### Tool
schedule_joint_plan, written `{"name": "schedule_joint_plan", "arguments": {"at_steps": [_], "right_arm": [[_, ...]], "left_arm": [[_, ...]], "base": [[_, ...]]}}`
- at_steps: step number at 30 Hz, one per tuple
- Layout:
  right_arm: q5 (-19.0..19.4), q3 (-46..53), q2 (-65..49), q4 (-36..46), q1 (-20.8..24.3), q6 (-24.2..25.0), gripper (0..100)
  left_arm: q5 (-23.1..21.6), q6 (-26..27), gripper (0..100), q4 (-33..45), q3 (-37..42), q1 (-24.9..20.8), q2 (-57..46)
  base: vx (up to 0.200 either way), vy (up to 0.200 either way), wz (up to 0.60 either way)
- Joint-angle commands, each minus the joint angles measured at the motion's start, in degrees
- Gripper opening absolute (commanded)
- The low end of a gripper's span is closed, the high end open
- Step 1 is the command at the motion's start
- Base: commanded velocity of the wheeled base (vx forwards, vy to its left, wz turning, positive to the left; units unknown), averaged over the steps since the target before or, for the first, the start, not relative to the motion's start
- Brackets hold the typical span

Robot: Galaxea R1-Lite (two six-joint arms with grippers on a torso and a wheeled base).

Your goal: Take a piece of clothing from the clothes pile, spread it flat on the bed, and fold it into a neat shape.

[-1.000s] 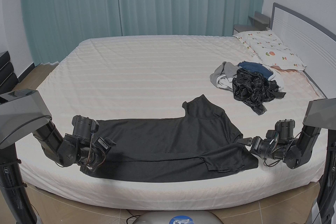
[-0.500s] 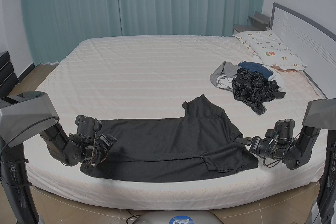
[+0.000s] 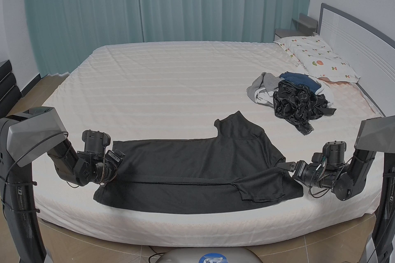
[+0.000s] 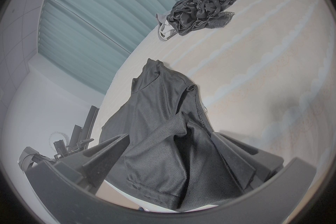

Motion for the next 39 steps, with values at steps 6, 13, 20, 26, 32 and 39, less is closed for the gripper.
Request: {"name": "schedule_joint_plan", "arguments": {"at_steps": [6,13,20,26,32,39], "right_arm": [[0.0,0.0,0.2,0.0,0.0,0.0,100],[0.0,0.1,0.2,0.0,0.0,0.0,100],[0.0,0.1,0.0,-0.1,0.0,0.1,100],[0.0,0.2,-0.4,-0.1,-0.1,0.1,100],[-0.3,0.4,-0.6,-0.2,-0.1,0.0,100],[-0.7,1.9,-0.4,-3.8,0.0,-0.1,100]], "left_arm": [[-0.4,-2.6,100,-5.5,-0.6,3.5,-1.2],[-0.6,-4.2,100,-10.8,0.9,5.4,-0.6],[-1.8,-3.6,100,-11.0,2.8,6.7,-1.3],[-11.3,2.6,100,-11.5,6.4,8.0,-3.7],[-14.2,5.9,100,-11.5,8.8,7.9,-6.1],[-14.8,15.4,100,-10.7,11.2,7.9,-8.0]], "base": [[0.0,0.0,0.0],[0.0,0.0,0.0],[0.0,0.0,0.0],[0.0,0.0,0.0],[0.0,0.0,0.0],[0.0,0.0,0.0]]}}
